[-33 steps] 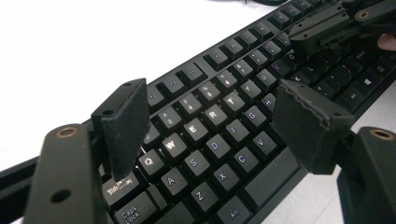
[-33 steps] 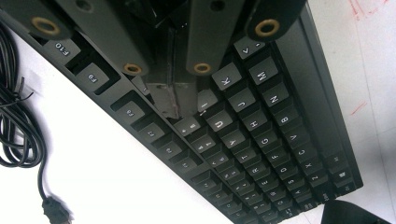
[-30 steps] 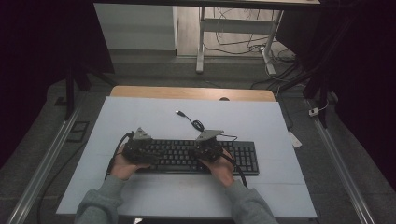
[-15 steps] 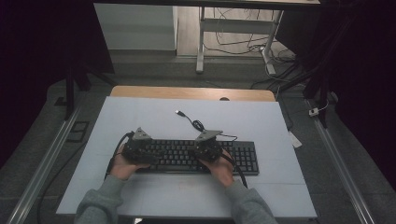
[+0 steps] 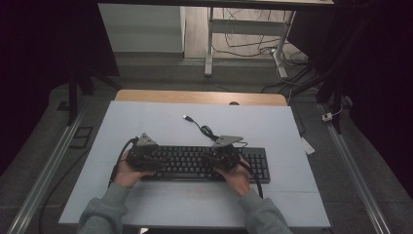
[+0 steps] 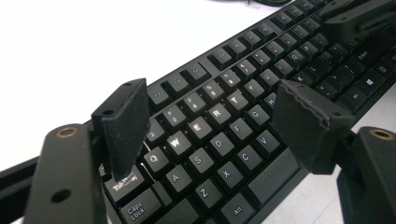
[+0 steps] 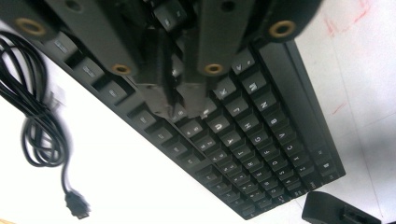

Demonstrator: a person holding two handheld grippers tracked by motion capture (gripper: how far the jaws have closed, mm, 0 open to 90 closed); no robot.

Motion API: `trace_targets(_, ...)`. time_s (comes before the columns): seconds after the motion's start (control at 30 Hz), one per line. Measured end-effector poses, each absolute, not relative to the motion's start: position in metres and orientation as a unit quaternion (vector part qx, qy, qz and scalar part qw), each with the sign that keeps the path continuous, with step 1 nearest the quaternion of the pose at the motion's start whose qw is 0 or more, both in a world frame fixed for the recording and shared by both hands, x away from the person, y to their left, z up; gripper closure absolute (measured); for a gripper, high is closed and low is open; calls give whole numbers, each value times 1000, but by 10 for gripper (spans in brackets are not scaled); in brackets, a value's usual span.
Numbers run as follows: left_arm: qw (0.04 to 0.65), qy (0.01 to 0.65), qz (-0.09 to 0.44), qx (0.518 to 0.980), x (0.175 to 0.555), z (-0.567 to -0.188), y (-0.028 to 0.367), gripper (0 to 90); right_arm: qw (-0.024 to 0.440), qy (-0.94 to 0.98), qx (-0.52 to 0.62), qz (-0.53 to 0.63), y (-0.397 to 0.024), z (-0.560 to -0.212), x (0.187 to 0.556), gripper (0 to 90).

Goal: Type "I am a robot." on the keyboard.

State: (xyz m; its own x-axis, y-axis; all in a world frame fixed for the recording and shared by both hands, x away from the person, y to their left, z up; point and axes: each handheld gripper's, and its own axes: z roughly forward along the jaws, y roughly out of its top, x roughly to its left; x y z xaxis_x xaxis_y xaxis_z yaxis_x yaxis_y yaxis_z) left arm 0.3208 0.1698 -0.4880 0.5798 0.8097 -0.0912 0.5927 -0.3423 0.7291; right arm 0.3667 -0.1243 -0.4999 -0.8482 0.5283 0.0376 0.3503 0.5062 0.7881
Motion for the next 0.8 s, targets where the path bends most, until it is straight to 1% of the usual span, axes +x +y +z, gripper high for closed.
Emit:
trace_targets(0.2,371,436,145,807,321,-488,170,272,108,860,259,426,-141,-497,362,649)
trace_targets(0.3,372,438,145,805,321,-488,171,273,101,860,260,427,-148,-497,360,592)
trace_targets(0.43,371,441,144,804,322,-489,173,273,98,860,258,429,-156,-496,356,490)
trace_targets(0.6,372,441,143,804,323,-489,173,274,115,860,258,425,-164,-493,352,322)
trace_targets(0.73,372,441,143,804,323,-489,173,275,135,860,249,425,-167,-490,349,227)
trace_targets(0.8,372,441,143,804,323,-489,173,275,147,861,243,422,-167,-489,348,200)
